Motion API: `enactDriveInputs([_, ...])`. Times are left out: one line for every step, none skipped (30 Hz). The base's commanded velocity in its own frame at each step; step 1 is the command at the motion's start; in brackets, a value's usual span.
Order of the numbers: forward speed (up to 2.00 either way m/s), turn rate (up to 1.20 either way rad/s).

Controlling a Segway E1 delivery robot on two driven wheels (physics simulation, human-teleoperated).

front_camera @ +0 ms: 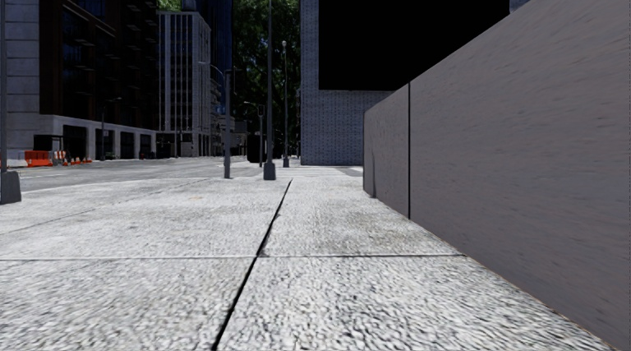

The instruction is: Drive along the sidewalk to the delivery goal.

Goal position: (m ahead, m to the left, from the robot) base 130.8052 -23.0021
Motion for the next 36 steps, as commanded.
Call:
enactDriveInputs([2.00,0.04])
enactDriveInputs([2.00,0.04])
enactDriveInputs([2.00,0.05])
enactDriveInputs([2.00,0.06])
enactDriveInputs([2.00,0.06])
enactDriveInputs([2.00,0.06])
enactDriveInputs([2.00,0.06])
enactDriveInputs([2.00,0.08])
enactDriveInputs([2.00,0.10])
enactDriveInputs([2.00,0.12])
enactDriveInputs([2.00,0.16])
enactDriveInputs([2.00,0.16])
enactDriveInputs([2.00,0.17])
enactDriveInputs([2.00,0.17])
enactDriveInputs([2.00,0.17])
enactDriveInputs([2.00,0.17])
enactDriveInputs([2.00,0.17])
enactDriveInputs([2.00,0.17])
enactDriveInputs([2.00,0.17])
enactDriveInputs([2.00,0.17])
enactDriveInputs([2.00,0.17])
enactDriveInputs([2.00,0.17])
enactDriveInputs([2.00,0.17])
enactDriveInputs([2.00,0.17])
enactDriveInputs([2.00,0.17])
enactDriveInputs([2.00,0.17])
enactDriveInputs([2.00,0.17])
enactDriveInputs([2.00,0.17])
enactDriveInputs([2.00,0.14])
enactDriveInputs([2.00,0.12])
enactDriveInputs([2.00,0.12])
enactDriveInputs([2.00,0.12])
enactDriveInputs([2.00,0.12])
enactDriveInputs([2.00,0.12])
enactDriveInputs([2.00,0.11])
enactDriveInputs([2.00,0.11])
